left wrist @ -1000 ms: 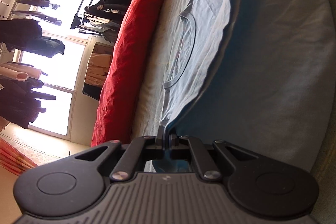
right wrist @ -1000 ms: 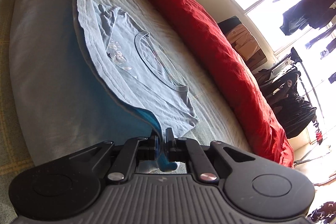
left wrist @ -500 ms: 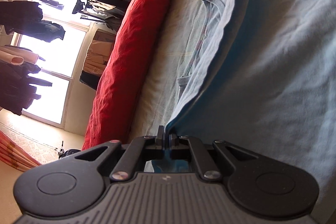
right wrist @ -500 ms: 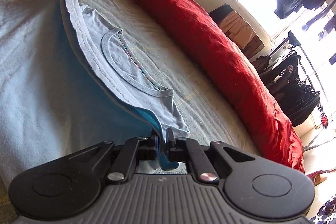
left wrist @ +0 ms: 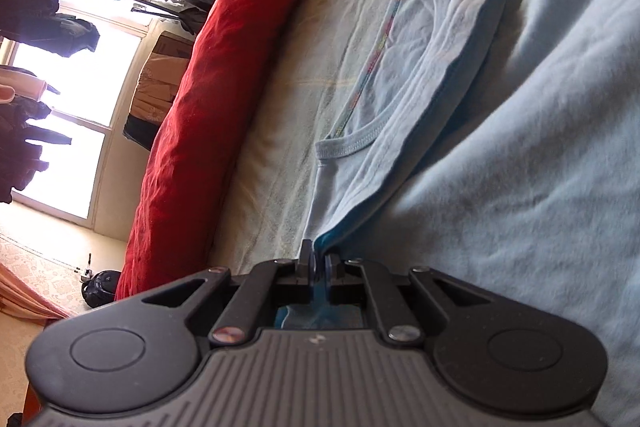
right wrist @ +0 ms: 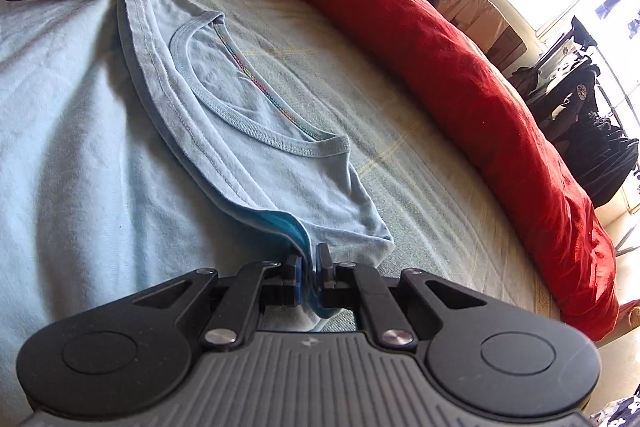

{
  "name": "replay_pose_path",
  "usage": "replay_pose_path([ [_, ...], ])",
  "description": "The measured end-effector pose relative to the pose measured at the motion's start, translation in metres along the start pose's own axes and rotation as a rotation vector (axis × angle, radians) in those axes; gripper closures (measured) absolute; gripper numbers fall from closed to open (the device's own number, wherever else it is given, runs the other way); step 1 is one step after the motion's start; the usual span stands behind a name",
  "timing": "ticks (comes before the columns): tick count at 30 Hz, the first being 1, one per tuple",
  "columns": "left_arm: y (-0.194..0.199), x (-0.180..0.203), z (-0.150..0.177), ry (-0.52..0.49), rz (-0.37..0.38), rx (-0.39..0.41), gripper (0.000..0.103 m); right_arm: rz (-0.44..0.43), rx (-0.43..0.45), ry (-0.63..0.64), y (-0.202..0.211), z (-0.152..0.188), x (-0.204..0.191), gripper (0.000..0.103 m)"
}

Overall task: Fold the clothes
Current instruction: 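Lift the hem with both grippers and fold it over toward the collar, then open both grippers and release the folded shirt edge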

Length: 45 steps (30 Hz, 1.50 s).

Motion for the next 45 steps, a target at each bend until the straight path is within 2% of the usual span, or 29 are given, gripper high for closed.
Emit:
replay_pose_path([
  [3, -0.001, -0.001, 0.003, 0.044, 0.043, -0.018, 0.092, -0.026, 0.005, -0.055, 0.004, -0.001, 0.009, 0.083],
  [5, 0.003, -0.005, 0.005, 0.082, 0.069, -0.010, 0.092, -0.074, 0.027, -0.095, 0.011, -0.004, 0.015, 0.065],
  [6, 0.005, -0.008, 0.006, 0.105, 0.078, -0.006, 0.090, -0.104, 0.044, -0.113, 0.016, -0.006, 0.018, 0.051],
  [7, 0.005, -0.012, 0.007, 0.131, 0.087, -0.009, 0.089, -0.128, 0.070, -0.130, 0.020, -0.008, 0.022, 0.046],
  [9, 0.003, -0.018, 0.008, 0.174, 0.093, -0.024, 0.077, -0.118, 0.078, -0.169, 0.018, -0.013, 0.032, 0.043],
  [13, -0.011, -0.030, 0.011, 0.302, 0.095, -0.095, 0.076, -0.064, 0.051, -0.239, 0.002, -0.022, 0.051, 0.043],
  [17, -0.023, -0.044, 0.017, 0.455, 0.100, -0.183, 0.075, -0.067, 0.043, -0.339, -0.007, -0.023, 0.065, 0.043],
  [21, -0.019, -0.054, 0.020, 0.517, 0.133, -0.193, 0.072, -0.092, 0.047, -0.388, 0.001, -0.018, 0.067, 0.043],
  [24, 0.002, -0.057, 0.026, 0.548, 0.177, -0.153, 0.072, -0.136, 0.070, -0.397, 0.026, -0.009, 0.061, 0.043],
  [26, 0.023, -0.056, 0.033, 0.569, 0.216, -0.128, 0.068, -0.172, 0.088, -0.411, 0.044, -0.001, 0.057, 0.043],
  [30, 0.065, -0.051, 0.062, 0.672, 0.319, -0.135, 0.066, -0.250, 0.108, -0.461, 0.082, 0.027, 0.045, 0.043],
  [33, 0.099, -0.050, 0.096, 0.776, 0.343, -0.170, 0.066, -0.268, 0.136, -0.516, 0.108, 0.051, 0.034, 0.043],
  [35, 0.123, -0.045, 0.112, 0.778, 0.309, -0.158, 0.064, -0.259, 0.148, -0.517, 0.126, 0.067, 0.022, 0.043],
  [36, 0.134, -0.039, 0.114, 0.735, 0.291, -0.144, 0.059, -0.245, 0.149, -0.499, 0.136, 0.074, 0.013, 0.043],
  [38, 0.156, -0.027, 0.118, 0.645, 0.254, -0.117, 0.057, -0.203, 0.148, -0.378, 0.143, 0.071, -0.012, 0.043],
  [43, 0.169, 0.015, 0.093, 0.290, 0.119, 0.000, 0.056, -0.099, 0.145, -0.076, 0.162, 0.062, -0.074, 0.044],
  [45, 0.175, 0.031, 0.082, 0.148, 0.065, 0.046, 0.051, -0.064, 0.134, 0.051, 0.162, 0.054, -0.100, 0.044],
])
Point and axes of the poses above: each gripper's, at about its wrist camera, not at the fingertips, and y roughly against the way its jaws point, x to its right, z to its underside, the point moved 7 cm from there along -y, roughly the way its jaws point, and after that the axes turned 7 degrees about -z, right-handed, at the moved point
